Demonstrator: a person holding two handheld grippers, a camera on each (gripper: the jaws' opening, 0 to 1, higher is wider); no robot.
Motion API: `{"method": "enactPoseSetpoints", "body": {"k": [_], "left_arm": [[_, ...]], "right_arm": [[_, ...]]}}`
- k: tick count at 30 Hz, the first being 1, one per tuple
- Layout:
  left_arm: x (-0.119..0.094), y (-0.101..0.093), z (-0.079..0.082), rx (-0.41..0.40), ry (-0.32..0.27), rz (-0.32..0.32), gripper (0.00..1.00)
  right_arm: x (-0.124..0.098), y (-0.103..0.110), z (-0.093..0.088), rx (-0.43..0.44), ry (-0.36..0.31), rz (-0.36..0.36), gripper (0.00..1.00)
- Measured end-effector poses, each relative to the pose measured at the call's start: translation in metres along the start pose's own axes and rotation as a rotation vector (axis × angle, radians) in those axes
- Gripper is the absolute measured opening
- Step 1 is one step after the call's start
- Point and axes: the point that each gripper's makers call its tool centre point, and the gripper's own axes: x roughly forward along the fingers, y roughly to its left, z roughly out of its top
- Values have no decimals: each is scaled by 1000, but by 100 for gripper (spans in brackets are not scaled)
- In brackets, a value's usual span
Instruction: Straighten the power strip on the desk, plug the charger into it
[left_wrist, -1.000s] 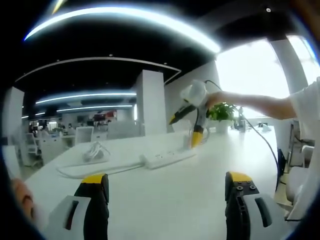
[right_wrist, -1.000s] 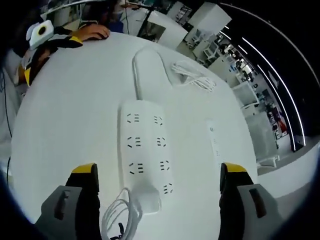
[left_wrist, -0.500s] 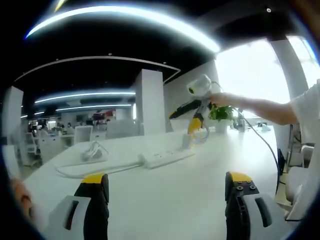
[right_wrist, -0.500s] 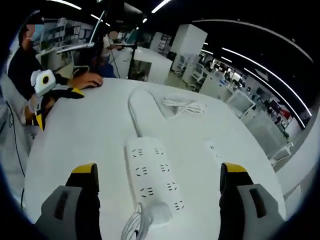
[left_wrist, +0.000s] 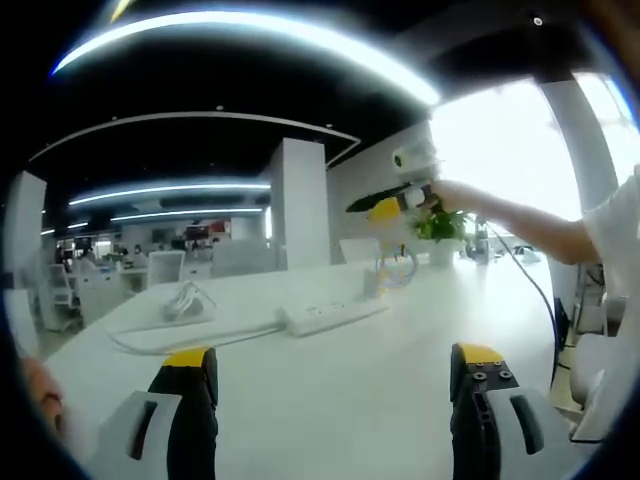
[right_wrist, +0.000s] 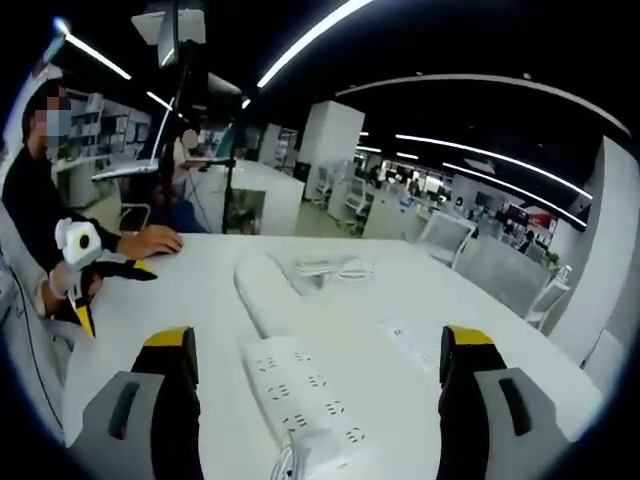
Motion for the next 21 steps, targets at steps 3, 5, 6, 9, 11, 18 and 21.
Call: {"method": "enactPoseSetpoints", "body": {"k": [3, 5, 6, 9, 11, 18, 21], "left_arm": [[0, 0, 0, 0, -1, 0, 99], [0, 0, 0, -1, -1, -1, 99], [0, 0, 0, -1, -2, -1, 99], [0, -1, -1, -5, 0, -2, 99], [0, -1, -1, -7, 2, -3, 99], [0, 0, -1, -7, -1, -1, 99], [0, 0, 0, -6, -1, 0, 99]], "right_arm": [[-7, -3, 4, -14, -18, -48, 100], [-13, -2, 7, -7, -40, -64, 100], [-15, -2, 8, -5, -51, -69, 100], [-22, 0, 10, 5, -63, -77, 100], [-26, -2, 9, 5, -65, -101, 100], [-44, -1, 12, 32, -111, -133, 100], [-54, 0, 13, 36, -132, -148, 99]]}}
